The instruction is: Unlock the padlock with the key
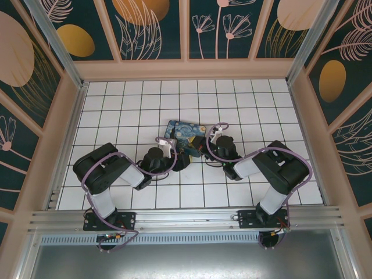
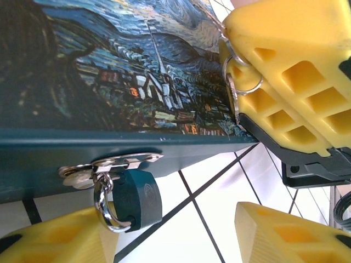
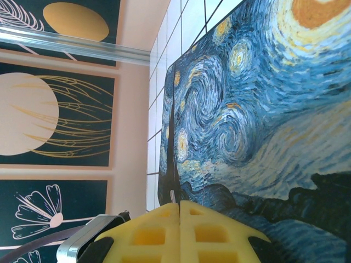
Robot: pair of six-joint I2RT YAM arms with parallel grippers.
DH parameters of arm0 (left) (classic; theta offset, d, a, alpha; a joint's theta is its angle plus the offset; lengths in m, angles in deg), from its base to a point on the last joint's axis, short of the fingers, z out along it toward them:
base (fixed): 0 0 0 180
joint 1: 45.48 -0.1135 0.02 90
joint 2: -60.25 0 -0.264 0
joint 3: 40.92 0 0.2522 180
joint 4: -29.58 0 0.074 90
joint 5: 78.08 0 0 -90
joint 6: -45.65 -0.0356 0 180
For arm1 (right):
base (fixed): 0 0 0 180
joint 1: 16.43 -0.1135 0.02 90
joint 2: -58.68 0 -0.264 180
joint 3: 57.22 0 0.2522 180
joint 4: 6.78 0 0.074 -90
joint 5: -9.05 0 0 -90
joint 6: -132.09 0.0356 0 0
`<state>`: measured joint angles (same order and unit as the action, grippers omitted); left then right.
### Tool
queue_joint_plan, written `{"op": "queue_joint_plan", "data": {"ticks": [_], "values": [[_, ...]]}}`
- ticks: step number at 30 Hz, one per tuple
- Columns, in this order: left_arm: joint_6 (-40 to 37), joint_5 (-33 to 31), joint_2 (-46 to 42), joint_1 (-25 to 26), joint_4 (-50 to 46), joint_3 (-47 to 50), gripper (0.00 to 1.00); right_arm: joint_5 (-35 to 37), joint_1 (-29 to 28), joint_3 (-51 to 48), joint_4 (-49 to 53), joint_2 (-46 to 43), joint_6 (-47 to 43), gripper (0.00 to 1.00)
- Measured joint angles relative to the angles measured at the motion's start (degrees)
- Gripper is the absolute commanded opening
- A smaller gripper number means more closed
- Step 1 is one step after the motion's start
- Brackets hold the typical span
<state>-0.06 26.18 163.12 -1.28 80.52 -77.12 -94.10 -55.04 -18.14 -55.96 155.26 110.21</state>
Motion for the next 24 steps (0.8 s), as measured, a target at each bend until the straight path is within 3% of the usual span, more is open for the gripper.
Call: {"op": "queue_joint_plan", "data": {"ticks": [9,24], "values": [[1.44,-2.56,1.86,0.0,0.24,-0.07,0.52,0.0,0.0,0.0,0.04,0.0,0.0,0.0],[2.38,-4.72,2.91,0.0,0.09,-0.55,0.33,0.0,0.0,0.0,0.09,0.0,0.0,0.0]]}}
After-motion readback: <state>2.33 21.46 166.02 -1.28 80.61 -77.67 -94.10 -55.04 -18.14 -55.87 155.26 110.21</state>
